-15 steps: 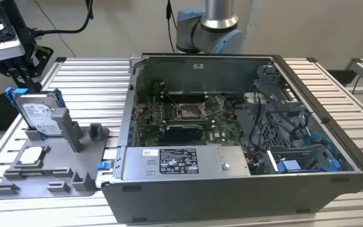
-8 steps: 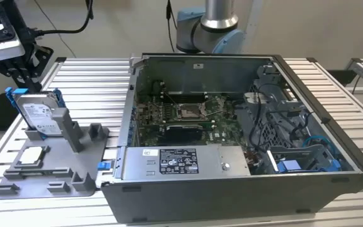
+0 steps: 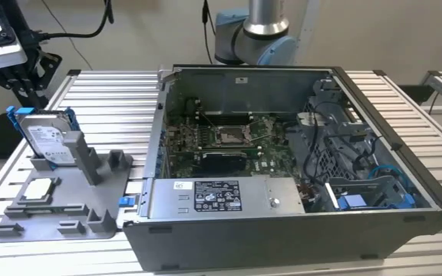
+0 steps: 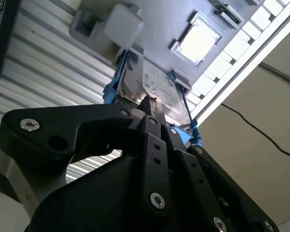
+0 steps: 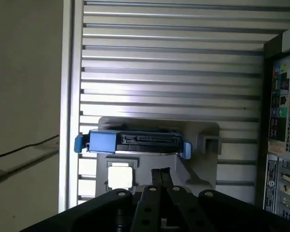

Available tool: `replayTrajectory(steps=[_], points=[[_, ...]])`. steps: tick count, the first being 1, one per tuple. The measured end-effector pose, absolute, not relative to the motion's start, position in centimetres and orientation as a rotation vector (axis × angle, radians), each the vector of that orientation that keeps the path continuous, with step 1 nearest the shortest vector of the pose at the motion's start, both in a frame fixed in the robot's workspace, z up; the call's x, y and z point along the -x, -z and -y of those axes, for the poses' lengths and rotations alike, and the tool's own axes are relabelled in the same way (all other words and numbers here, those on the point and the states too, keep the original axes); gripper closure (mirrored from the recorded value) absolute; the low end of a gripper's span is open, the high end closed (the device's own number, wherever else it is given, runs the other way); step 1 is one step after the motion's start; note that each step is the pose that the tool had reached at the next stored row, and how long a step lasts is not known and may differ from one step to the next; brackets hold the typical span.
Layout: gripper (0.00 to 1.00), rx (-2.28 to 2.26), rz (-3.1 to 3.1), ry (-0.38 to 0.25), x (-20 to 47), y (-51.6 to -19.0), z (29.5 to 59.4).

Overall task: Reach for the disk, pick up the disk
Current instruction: 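Reach for the disk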

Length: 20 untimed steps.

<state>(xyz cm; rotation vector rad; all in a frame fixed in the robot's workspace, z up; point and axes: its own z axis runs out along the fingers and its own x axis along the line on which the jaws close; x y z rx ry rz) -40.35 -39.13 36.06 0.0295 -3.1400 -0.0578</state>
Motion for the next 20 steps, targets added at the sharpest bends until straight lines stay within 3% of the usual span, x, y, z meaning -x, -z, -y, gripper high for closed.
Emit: replayTrajectory(steps=[20], points=[[1.0,-0.028,3.141,0.058,45.1,-35.9,37.3]])
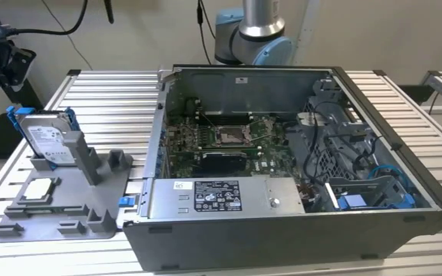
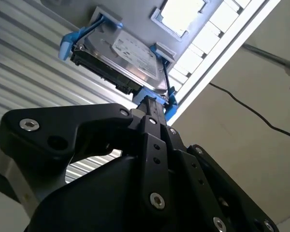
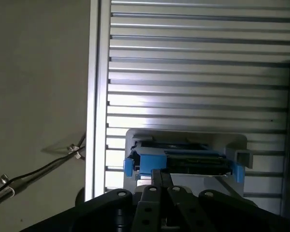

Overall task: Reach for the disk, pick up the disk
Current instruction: 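Reach for the disk, then pick up the disk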

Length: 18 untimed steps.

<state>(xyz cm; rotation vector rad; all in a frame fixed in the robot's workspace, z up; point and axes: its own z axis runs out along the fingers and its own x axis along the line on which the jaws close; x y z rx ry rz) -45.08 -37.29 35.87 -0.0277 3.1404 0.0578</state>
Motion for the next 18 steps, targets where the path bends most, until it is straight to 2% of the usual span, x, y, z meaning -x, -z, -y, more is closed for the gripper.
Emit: replayTrajectory(steps=[18], points=[[1.0,0.197,-3.136,-0.058,45.09,-35.85,37.29]])
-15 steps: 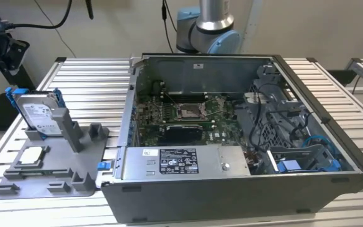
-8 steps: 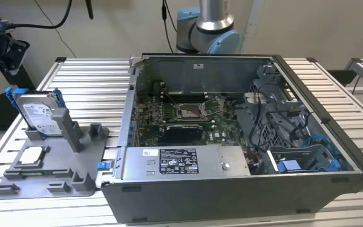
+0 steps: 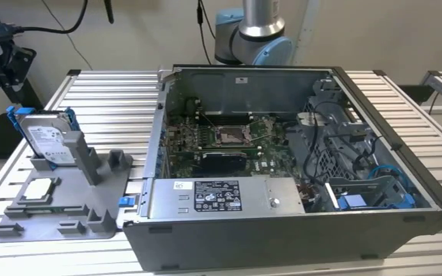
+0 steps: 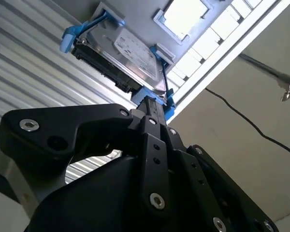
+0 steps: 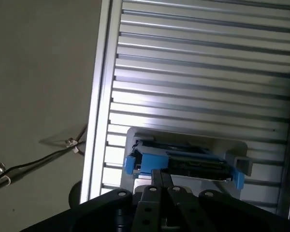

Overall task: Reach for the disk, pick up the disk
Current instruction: 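Pick up the disk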

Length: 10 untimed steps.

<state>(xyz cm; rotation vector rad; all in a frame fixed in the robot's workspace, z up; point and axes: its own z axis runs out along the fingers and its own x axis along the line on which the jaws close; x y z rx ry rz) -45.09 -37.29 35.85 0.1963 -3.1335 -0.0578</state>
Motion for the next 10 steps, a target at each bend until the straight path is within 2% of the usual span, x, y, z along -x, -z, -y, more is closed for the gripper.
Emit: replayTrajectory(steps=[10], points=[[1.0,-0.479,3.1,0.057,45.09,-35.85,37.29]])
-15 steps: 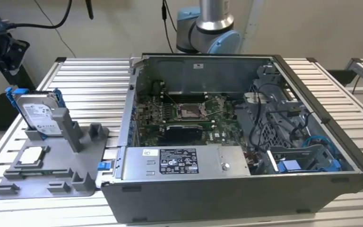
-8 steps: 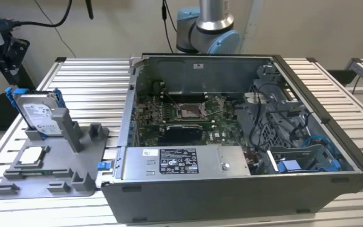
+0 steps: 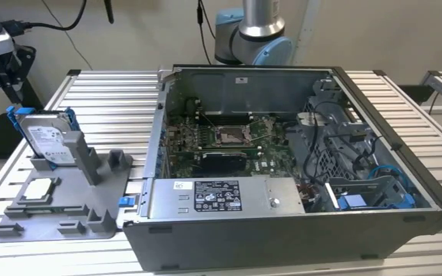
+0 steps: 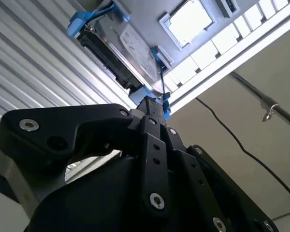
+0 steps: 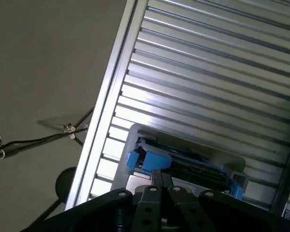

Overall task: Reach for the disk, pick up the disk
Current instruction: 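Pick up the disk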

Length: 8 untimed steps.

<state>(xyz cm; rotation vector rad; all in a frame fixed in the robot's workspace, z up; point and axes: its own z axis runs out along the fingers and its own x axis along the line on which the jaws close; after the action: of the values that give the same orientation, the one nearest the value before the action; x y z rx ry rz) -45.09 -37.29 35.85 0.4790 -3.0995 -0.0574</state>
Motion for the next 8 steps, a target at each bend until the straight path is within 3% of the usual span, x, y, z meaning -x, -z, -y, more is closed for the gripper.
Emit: replayTrajectory(steps=[8], points=[[1.0,-0.701,3.054,0.057,45.09,-35.86,37.29]])
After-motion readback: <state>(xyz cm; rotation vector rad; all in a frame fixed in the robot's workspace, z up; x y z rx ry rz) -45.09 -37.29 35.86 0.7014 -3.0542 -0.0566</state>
